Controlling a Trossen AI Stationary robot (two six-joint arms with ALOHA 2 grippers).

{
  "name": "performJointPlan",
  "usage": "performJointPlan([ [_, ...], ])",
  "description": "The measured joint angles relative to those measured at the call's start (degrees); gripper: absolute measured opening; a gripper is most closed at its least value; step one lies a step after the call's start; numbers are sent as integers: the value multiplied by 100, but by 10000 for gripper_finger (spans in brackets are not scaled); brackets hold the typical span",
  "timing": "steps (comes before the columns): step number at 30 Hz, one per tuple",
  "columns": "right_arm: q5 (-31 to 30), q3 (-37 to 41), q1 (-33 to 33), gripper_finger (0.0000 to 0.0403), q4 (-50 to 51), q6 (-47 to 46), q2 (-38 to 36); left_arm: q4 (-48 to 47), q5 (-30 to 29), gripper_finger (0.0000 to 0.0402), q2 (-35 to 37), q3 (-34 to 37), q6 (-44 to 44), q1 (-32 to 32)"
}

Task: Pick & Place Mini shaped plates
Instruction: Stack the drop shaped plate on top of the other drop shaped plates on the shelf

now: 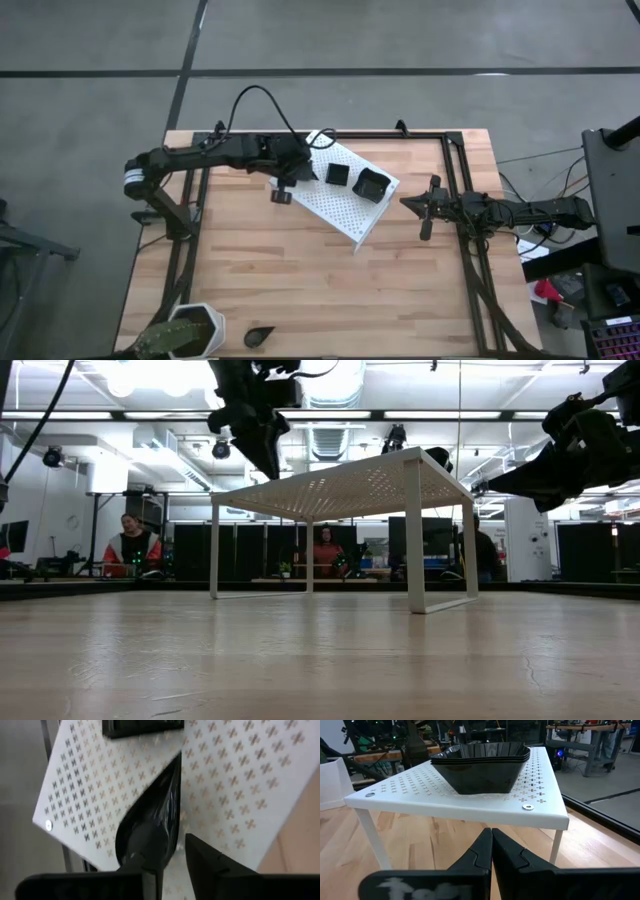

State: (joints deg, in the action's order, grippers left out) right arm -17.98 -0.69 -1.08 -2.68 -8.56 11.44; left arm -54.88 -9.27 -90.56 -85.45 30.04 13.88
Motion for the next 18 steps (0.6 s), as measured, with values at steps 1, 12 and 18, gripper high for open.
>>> performJointPlan([
  [1,0,0,0,8,0,0,0,-79,-85,74,0,-1,-20,-10],
  [12,0,0,0,8,-2,0,0,-286,-30,78,46,-57,-666,-242],
  [18,1,0,0,8,-2,0,0,-593,-31,76,120,-55,-1637,-668],
])
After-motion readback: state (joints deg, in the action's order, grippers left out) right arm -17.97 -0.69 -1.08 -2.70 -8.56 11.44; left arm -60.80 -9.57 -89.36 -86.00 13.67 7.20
